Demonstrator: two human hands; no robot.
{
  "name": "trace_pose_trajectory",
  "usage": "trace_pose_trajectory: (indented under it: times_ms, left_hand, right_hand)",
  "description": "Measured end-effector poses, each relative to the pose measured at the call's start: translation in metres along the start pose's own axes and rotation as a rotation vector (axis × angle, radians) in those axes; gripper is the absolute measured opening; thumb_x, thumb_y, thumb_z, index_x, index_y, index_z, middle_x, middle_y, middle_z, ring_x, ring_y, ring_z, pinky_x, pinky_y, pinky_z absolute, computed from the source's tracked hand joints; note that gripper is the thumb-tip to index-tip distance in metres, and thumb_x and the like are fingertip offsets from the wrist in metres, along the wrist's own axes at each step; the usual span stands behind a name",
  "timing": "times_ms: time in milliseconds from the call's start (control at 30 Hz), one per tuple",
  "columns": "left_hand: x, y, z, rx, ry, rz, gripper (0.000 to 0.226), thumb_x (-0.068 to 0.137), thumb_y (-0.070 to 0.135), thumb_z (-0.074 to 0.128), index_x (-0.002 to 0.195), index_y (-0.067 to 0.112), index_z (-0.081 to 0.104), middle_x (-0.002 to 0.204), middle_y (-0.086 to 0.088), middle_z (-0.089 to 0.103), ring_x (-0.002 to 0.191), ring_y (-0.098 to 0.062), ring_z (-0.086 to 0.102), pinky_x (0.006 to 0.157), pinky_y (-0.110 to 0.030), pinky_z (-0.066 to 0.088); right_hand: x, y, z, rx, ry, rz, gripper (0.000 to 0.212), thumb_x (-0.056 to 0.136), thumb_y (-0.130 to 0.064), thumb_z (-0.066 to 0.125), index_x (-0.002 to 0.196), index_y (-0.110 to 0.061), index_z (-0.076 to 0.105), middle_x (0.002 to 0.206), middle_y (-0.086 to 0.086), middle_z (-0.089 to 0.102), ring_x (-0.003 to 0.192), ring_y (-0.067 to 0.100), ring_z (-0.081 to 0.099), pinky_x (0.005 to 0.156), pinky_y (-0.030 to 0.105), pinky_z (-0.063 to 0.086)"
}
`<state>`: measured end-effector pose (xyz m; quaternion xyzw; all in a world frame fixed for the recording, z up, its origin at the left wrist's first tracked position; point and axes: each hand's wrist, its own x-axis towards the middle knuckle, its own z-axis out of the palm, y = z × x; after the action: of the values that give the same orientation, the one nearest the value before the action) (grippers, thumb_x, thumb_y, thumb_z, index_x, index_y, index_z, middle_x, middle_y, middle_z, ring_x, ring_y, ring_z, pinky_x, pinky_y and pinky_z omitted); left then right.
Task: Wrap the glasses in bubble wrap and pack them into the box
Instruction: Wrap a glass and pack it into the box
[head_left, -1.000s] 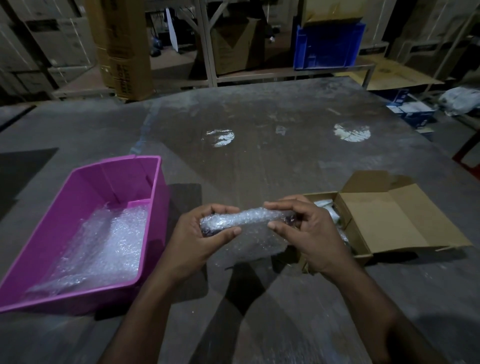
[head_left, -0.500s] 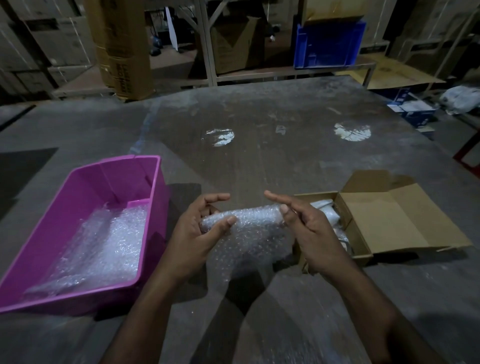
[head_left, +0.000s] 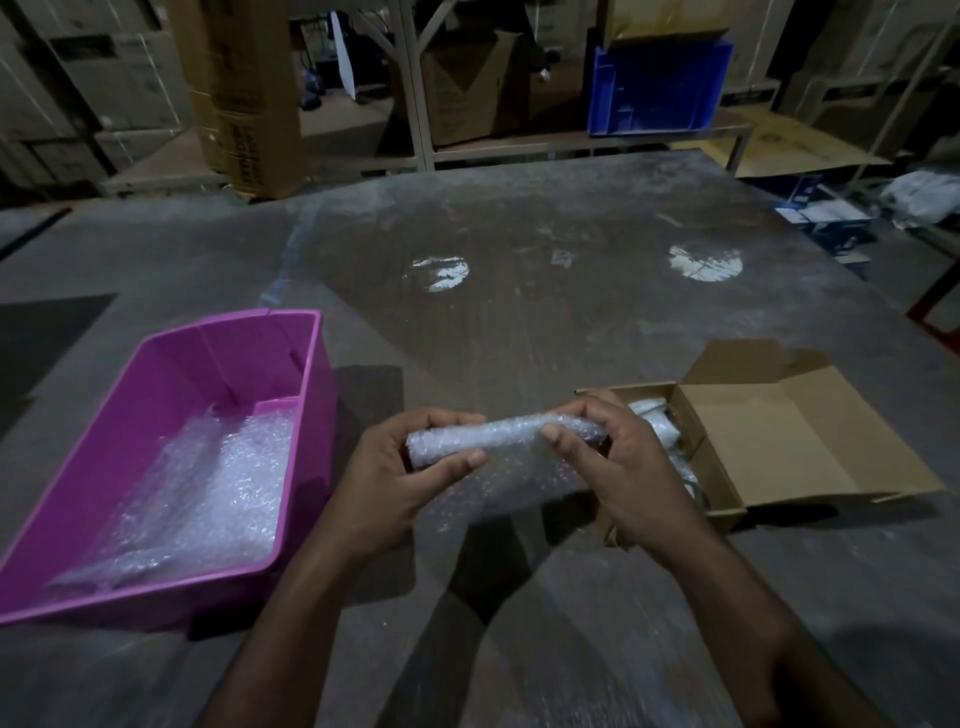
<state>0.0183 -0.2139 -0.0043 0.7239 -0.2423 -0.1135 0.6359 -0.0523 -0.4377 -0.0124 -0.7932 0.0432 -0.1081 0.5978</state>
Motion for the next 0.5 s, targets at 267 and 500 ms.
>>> trace_pose_trajectory:
  times_ms: [267,500]
  left_hand:
    - [0.0028,-0.0052,-0.0037,0.099,0.053,0.008,0.014,0.092,0.031,0.069,0.079,0.026,0.071,0.08,-0.001,0.065,0.074,-0.016,0.065,0.066,-0.027,0.051]
    - [-0.0008,0.0019,0.0033,0.034,0.068,-0.016,0.053,0.094,0.024,0.064,0.143,0.032,0.047,0.106,0.03,0.065,0.09,-0.011,0.071,0.077,-0.029,0.061]
  right_hand:
    - [-0.0042,-0.0056,-0.0011,0.144,-0.081,-0.01,0.044,0.08,-0.034,0.076,0.123,-0.037,0.067,0.105,-0.008,0.064,0.084,0.002,0.066,0.068,0.018,0.054]
    - [-0.0029,-0.0093,0.0001,0.124,-0.019,0.005,0.023,0.083,-0.038,0.069,0.097,-0.021,0.076,0.096,-0.016,0.075,0.086,0.005,0.071,0.068,0.016,0.055]
